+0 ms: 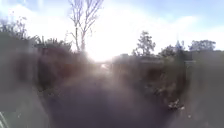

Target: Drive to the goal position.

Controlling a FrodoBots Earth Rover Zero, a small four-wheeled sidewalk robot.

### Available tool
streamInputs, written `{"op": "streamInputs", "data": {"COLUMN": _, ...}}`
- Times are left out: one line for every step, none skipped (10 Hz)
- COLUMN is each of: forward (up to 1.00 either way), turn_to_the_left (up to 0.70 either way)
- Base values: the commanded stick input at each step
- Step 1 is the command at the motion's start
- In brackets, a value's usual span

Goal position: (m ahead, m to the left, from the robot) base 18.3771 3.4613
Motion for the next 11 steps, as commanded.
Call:
{"op": "streamInputs", "data": {"forward": 0.85, "turn_to_the_left": 0.0}}
{"op": "streamInputs", "data": {"forward": 0.85, "turn_to_the_left": 0.0}}
{"op": "streamInputs", "data": {"forward": 0.85, "turn_to_the_left": 0.0}}
{"op": "streamInputs", "data": {"forward": 0.85, "turn_to_the_left": 0.0}}
{"op": "streamInputs", "data": {"forward": 0.85, "turn_to_the_left": 0.0}}
{"op": "streamInputs", "data": {"forward": 0.85, "turn_to_the_left": 0.0}}
{"op": "streamInputs", "data": {"forward": 0.85, "turn_to_the_left": 0.0}}
{"op": "streamInputs", "data": {"forward": 0.85, "turn_to_the_left": 0.0}}
{"op": "streamInputs", "data": {"forward": 0.85, "turn_to_the_left": 0.0}}
{"op": "streamInputs", "data": {"forward": 0.85, "turn_to_the_left": 0.0}}
{"op": "streamInputs", "data": {"forward": 0.85, "turn_to_the_left": 0.0}}
